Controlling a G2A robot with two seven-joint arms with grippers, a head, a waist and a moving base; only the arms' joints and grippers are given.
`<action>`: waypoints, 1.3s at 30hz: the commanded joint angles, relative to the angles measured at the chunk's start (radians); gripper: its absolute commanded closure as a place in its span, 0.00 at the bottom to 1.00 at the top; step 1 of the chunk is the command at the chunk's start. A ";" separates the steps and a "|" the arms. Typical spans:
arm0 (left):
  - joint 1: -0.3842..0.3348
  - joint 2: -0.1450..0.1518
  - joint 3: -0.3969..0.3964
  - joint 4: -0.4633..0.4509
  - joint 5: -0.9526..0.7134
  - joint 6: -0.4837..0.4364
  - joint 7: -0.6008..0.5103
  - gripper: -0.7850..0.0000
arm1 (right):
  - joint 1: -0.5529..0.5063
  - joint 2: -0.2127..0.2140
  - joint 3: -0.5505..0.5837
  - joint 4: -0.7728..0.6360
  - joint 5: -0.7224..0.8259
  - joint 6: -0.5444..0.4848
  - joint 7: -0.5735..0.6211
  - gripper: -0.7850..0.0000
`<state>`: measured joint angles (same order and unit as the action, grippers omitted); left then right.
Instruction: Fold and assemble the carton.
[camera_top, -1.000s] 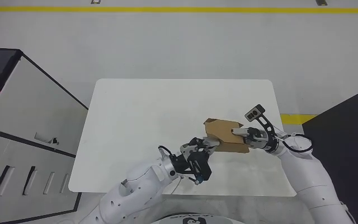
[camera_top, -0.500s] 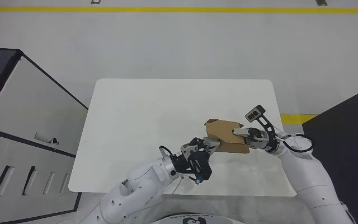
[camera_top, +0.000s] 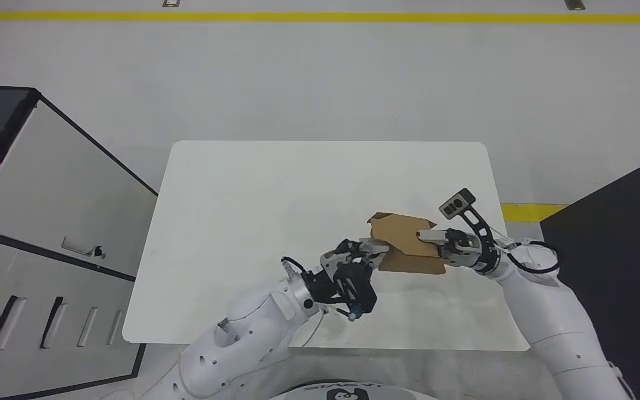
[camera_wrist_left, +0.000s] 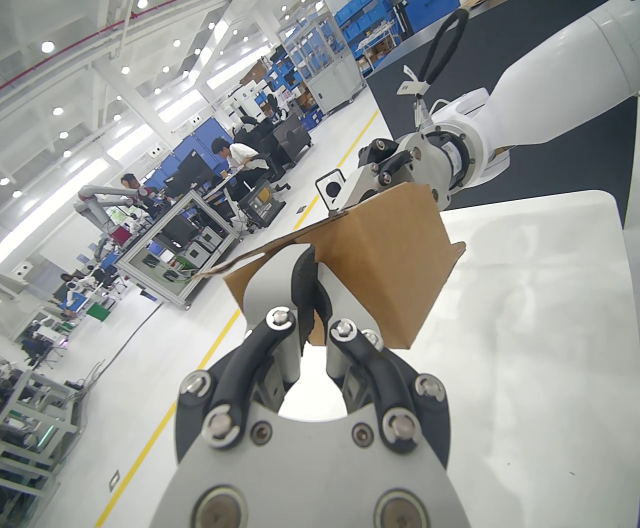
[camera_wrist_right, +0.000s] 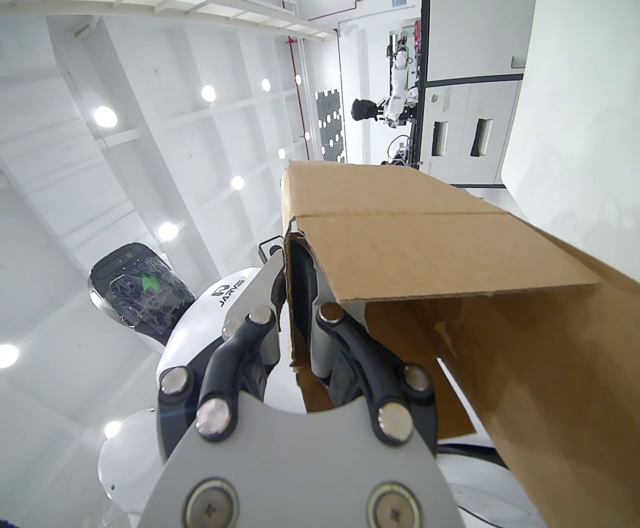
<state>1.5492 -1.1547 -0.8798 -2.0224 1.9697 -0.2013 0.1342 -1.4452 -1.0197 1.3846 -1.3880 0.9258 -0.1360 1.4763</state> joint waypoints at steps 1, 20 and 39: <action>0.005 0.001 -0.008 -0.004 0.001 0.001 -0.001 1.00 | 0.000 0.000 0.003 0.001 -0.001 -0.003 -0.003 1.00; 0.001 -0.003 0.033 -0.016 0.017 -0.029 0.011 1.00 | -0.011 -0.002 0.002 -0.027 0.002 0.012 -0.006 1.00; 0.011 -0.002 0.036 -0.023 0.022 -0.032 0.015 1.00 | -0.026 -0.005 -0.008 -0.046 0.010 0.042 -0.007 1.00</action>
<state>1.5596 -1.1572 -0.8436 -2.0447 1.9909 -0.2337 0.1494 -1.4704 -1.0242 1.3777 -1.4343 0.9368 -0.0955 1.4694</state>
